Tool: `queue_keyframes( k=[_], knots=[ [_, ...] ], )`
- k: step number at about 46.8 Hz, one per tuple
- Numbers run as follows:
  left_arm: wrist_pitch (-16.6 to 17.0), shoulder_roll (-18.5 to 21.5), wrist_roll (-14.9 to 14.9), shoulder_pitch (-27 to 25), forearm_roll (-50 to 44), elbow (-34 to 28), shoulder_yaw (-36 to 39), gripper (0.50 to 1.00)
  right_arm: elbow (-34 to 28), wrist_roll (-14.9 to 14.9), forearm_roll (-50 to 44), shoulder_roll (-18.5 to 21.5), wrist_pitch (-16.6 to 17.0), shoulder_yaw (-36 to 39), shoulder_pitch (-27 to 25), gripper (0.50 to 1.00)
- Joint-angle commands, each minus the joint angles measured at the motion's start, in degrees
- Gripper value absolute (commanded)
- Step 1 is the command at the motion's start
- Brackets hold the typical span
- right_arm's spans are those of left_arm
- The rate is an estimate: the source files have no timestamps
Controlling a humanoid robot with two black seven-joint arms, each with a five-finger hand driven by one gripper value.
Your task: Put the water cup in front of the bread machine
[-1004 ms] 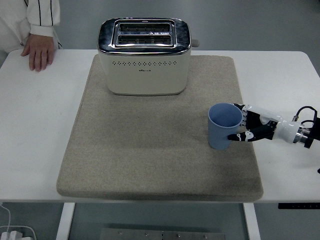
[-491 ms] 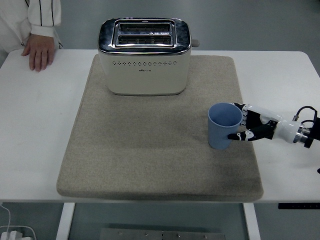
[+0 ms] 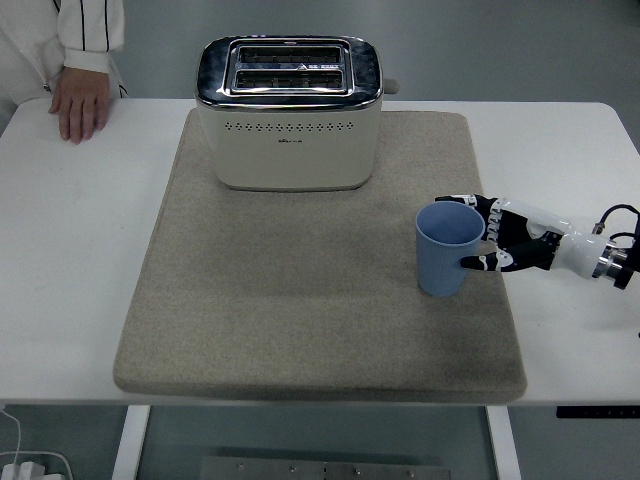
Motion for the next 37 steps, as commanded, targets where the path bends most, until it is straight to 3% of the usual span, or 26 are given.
queue_keyframes(
  k=[1,7,23,37],
  knots=[
    [0.0,0.0,0.0,0.0,0.0,0.0,0.0,1.000,0.0,0.0,-0.1,0.0,0.0,0.1,-0.1,0.913],
    [0.0,0.0,0.0,0.0,0.1,0.0,0.0,1.000,0.0,0.0,-0.1,-0.2,0.0,0.2,-0.1,0.895],
    [0.0,0.0,0.0,0.0,0.1,0.0,0.0,1.000,0.0,0.0,-0.1,0.1,0.0,2.3,-0.4,0.691],
    [0.0,0.0,0.0,0.0,0.1,0.0,0.0,1.000,0.0,0.0,-0.1,0.1,0.0,3.1,-0.7,0.678]
  ],
)
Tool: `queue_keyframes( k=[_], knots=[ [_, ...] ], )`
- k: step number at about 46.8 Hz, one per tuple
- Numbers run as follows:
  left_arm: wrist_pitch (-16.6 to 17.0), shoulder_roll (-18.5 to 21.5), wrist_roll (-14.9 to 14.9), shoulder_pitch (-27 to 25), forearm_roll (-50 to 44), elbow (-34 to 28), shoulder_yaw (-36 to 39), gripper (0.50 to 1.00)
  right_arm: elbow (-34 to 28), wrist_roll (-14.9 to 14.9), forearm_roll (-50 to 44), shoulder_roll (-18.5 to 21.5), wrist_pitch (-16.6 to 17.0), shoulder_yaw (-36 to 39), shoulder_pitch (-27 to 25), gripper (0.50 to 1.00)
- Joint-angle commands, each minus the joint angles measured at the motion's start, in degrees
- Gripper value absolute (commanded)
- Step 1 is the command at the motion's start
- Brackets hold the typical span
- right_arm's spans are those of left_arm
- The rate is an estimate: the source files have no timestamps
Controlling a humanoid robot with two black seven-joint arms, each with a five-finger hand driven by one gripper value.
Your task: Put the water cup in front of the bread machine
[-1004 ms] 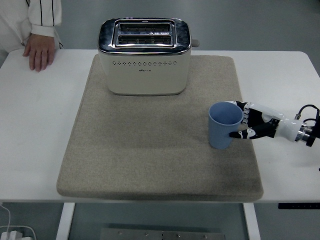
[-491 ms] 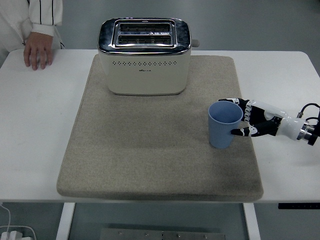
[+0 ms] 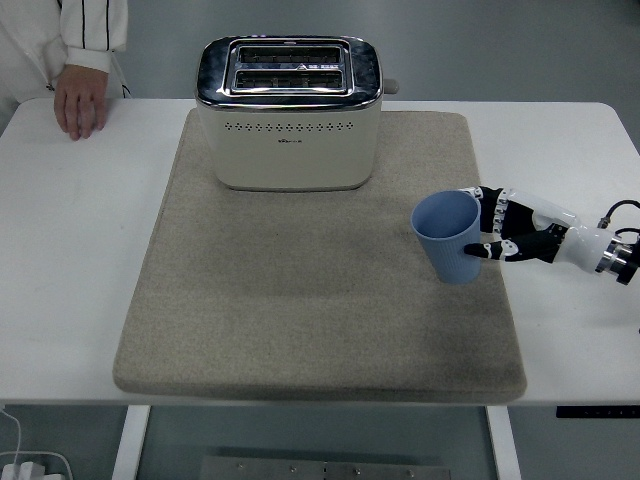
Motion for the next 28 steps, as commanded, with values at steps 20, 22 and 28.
queue_keyframes(
  k=[20,22,28],
  knots=[
    [0.0,0.0,0.0,0.0,-0.1,0.0,0.0,1.000,0.0,0.0,2.6,0.6,0.0,3.1,-0.6,0.615],
    [0.0,0.0,0.0,0.0,-0.1,0.0,0.0,1.000,0.0,0.0,3.8,1.1,0.0,3.5,-0.6,0.615],
    [0.0,0.0,0.0,0.0,-0.1,0.0,0.0,1.000,-0.1,0.0,7.9,3.6,0.0,3.7,-0.7,0.607]
  ],
)
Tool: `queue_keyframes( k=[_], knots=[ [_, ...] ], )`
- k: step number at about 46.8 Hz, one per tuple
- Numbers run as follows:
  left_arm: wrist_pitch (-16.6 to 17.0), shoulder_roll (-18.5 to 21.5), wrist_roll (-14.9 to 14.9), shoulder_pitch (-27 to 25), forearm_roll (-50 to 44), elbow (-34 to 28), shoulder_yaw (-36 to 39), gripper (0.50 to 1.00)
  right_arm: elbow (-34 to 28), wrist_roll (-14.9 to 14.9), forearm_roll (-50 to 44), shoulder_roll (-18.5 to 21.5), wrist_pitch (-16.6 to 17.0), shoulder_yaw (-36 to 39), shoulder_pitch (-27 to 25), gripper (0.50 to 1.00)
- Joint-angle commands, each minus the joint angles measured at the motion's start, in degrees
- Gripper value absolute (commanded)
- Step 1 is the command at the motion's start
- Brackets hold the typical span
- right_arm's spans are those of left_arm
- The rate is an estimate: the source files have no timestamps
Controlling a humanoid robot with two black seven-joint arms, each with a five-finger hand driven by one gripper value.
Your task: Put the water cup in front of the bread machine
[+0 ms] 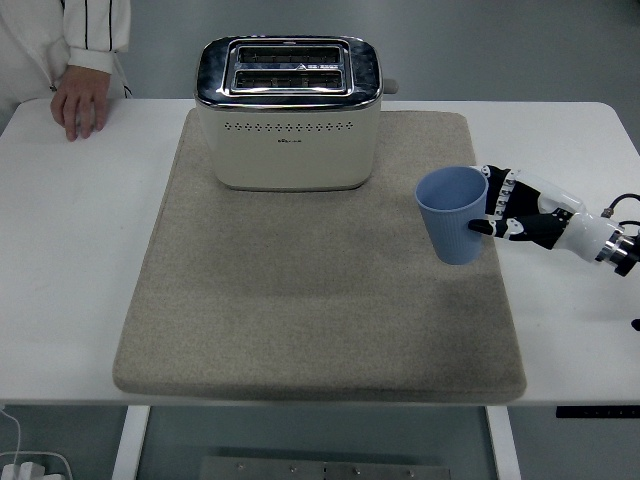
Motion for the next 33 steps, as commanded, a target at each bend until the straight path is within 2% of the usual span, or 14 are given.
queue_keyframes(
  k=[1,12,33],
  knots=[
    [0.0,0.0,0.0,0.0,0.0,0.0,0.0,1.000,-0.1,0.0,2.5,1.5,0.0,0.1,-0.1,0.607],
    [0.0,0.0,0.0,0.0,0.0,0.0,0.0,1.000,-0.1,0.0,8.4,7.2,0.0,0.1,0.0,0.607],
    [0.0,0.0,0.0,0.0,0.0,0.0,0.0,1.000,-0.7,0.0,6.3,15.7,0.0,-1.1,1.6,0.607]
  ],
)
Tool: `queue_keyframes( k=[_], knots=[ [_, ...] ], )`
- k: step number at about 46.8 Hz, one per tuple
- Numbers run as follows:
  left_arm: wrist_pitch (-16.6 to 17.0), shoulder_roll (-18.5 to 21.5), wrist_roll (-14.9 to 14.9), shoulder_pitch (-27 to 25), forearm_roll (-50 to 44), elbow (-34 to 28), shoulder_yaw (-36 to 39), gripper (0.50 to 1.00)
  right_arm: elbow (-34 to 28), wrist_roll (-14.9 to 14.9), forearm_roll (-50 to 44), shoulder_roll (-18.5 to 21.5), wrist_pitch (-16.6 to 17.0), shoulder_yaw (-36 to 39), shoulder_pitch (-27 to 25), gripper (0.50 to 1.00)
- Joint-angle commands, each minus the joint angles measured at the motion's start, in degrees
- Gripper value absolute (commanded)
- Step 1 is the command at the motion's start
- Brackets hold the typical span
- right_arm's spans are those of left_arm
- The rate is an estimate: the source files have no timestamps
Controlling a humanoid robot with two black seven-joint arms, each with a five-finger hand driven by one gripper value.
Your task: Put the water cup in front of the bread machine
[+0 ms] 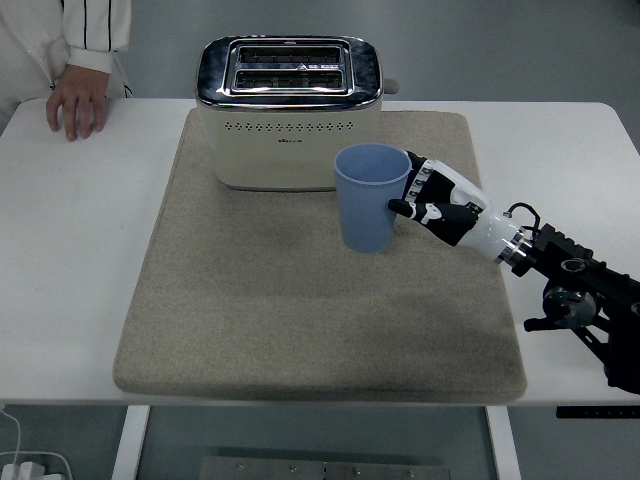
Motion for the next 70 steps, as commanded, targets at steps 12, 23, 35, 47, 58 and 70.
queue_keyframes(
  k=[12,23,35,47,58,70],
  knots=[
    [0.0,0.0,0.0,0.0,0.0,0.0,0.0,1.000,0.0,0.0,-0.6,6.3,0.0,0.0,1.0,0.607],
    [0.0,0.0,0.0,0.0,0.0,0.0,0.0,1.000,-0.2,0.0,-2.1,9.5,-6.4,-0.6,1.4,0.615],
    [0.0,0.0,0.0,0.0,0.0,0.0,0.0,1.000,-0.7,0.0,-6.7,10.8,-14.6,-0.6,2.2,0.619],
    [0.0,0.0,0.0,0.0,0.0,0.0,0.0,1.000,-0.7,0.0,-6.8,13.8,-22.3,-0.5,2.8,0.619],
    [0.0,0.0,0.0,0.0,0.0,0.0,0.0,1.000,-0.7,0.0,-6.7,14.6,-29.0,-2.6,1.9,0.627],
    [0.0,0.0,0.0,0.0,0.0,0.0,0.0,1.000,-0.8,0.0,-6.8,14.6,-31.5,-4.0,0.6,0.662]
  ],
)
